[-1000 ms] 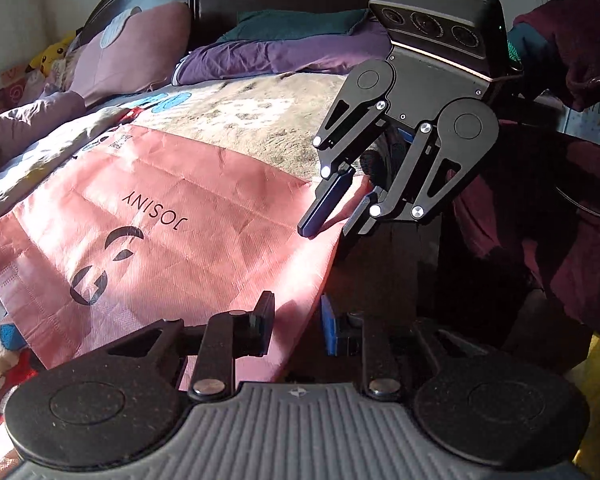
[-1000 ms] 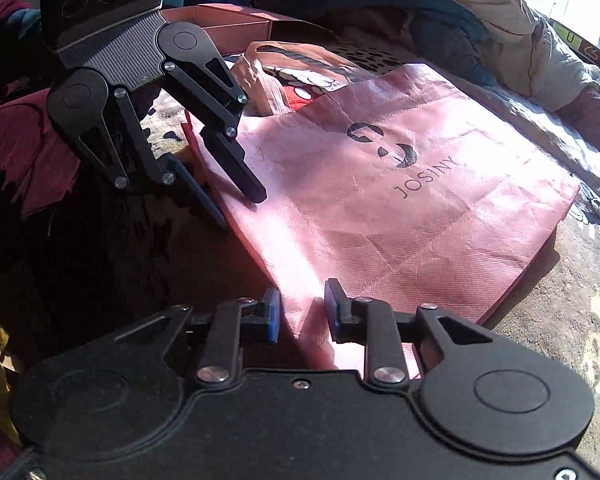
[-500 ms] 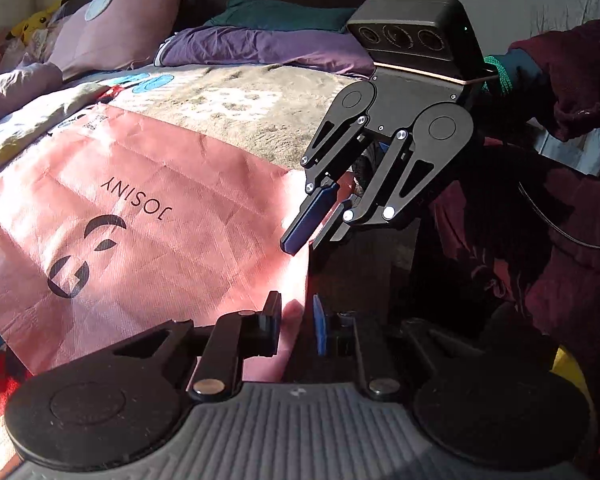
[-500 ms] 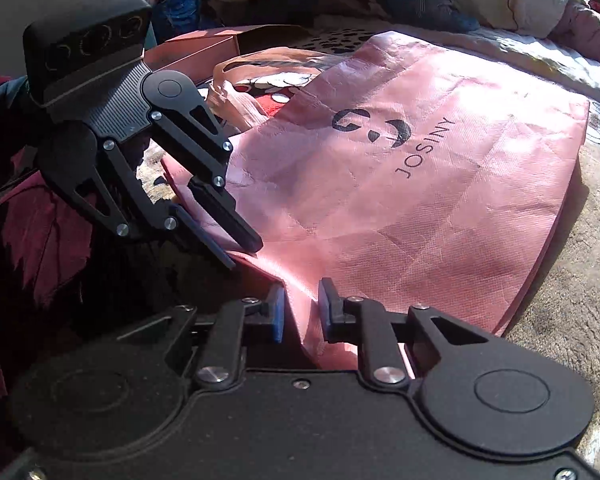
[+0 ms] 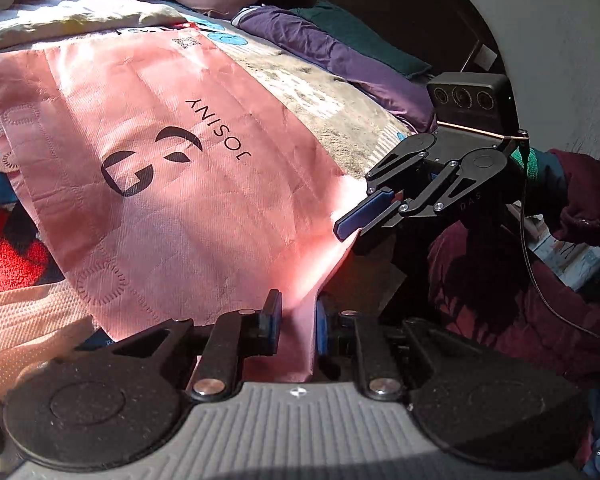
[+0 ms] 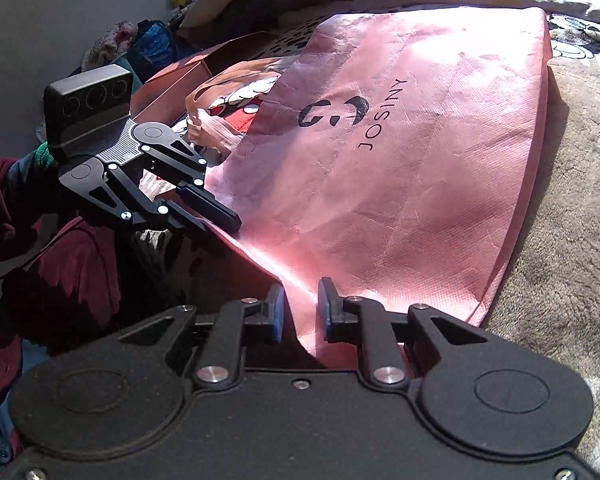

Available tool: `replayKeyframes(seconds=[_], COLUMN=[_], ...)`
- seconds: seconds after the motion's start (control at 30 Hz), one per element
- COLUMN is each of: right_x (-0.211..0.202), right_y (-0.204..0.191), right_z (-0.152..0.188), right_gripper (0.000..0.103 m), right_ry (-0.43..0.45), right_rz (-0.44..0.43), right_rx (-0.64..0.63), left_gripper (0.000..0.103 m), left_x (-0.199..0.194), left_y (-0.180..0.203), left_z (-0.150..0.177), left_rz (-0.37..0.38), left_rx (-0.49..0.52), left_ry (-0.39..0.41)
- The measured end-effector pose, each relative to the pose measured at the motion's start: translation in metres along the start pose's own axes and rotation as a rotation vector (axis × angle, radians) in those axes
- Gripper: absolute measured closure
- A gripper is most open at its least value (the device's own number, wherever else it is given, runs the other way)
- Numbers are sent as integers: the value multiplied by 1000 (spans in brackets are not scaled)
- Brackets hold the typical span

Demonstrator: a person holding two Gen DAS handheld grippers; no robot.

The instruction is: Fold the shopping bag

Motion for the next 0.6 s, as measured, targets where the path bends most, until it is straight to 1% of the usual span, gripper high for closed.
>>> replayKeyframes(seconds=[0.13, 0.27, 0.4, 0.6], right_x=[-9, -20, -29, -33], right_y=[11, 18, 23, 23], right_z=[5, 10, 11, 16], right_gripper=[87, 87, 86, 86], right_ry=[29, 51, 79, 122], right_rz=[-46, -53, -32, 32], right_rx=[78, 114, 131, 129], left_gripper=[87, 87, 87, 86], left_x=[-1, -2, -4, -6], left_y=[-14, -18, -22, -23], left_z=[6, 9, 13, 22], left_rz=[43, 51, 52, 56], left_rx=[-136, -207, -268, -362], left_ry=[24, 27, 32, 79])
Point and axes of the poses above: each gripper's, at about its wrist camera, not at the fingertips, and x roughly the way its jaws point, y to its right, z to its underside, the point moved 3 cm from there along x, roughly the way its jaws point, and after that the axes turned 5 degrees about -x, right-handed, at the moved point
